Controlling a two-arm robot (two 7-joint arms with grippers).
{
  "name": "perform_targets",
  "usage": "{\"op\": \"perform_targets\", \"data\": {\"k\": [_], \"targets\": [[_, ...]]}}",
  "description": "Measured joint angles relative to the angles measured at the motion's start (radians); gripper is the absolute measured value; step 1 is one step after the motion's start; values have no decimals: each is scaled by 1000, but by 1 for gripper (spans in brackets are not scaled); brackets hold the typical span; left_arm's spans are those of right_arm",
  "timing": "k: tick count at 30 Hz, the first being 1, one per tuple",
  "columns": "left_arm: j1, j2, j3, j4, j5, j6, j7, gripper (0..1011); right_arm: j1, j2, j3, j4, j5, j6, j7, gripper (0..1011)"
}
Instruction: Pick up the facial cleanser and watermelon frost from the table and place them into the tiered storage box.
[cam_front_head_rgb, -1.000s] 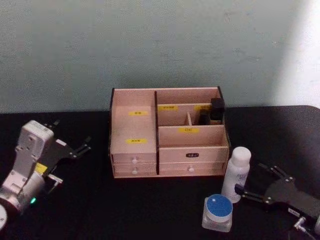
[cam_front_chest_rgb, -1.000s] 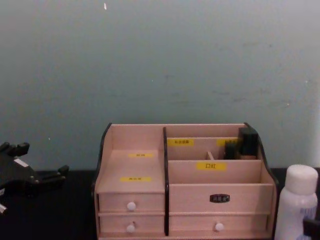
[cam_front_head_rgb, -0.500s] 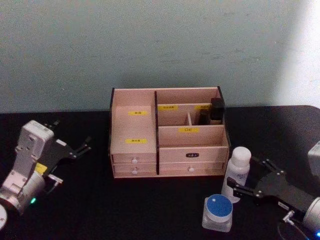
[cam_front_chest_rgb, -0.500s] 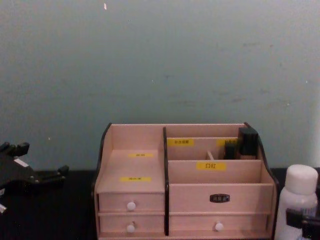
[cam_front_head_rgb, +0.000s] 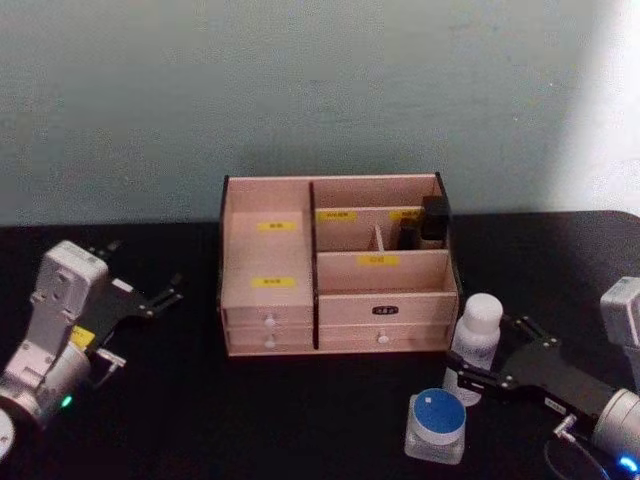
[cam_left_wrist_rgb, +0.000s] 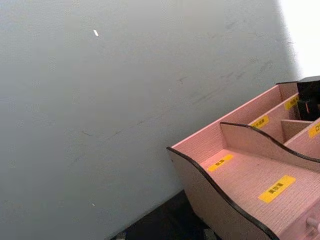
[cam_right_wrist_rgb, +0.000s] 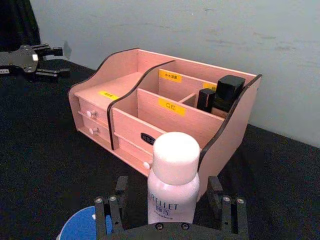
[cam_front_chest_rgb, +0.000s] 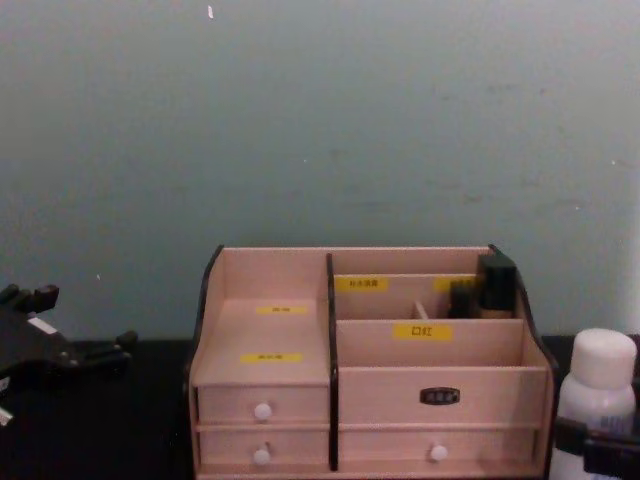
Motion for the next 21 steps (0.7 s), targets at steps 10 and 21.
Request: {"op": "perform_targets", "data": {"k": [10, 21], "targets": [[0, 0, 0, 0, 0, 0, 0, 1001, 7, -8, -2, 8, 10, 18, 5, 1002], [0, 0, 0, 0, 0, 0, 0, 1001, 6, -8, -2, 7, 10, 15, 5, 935]]}}
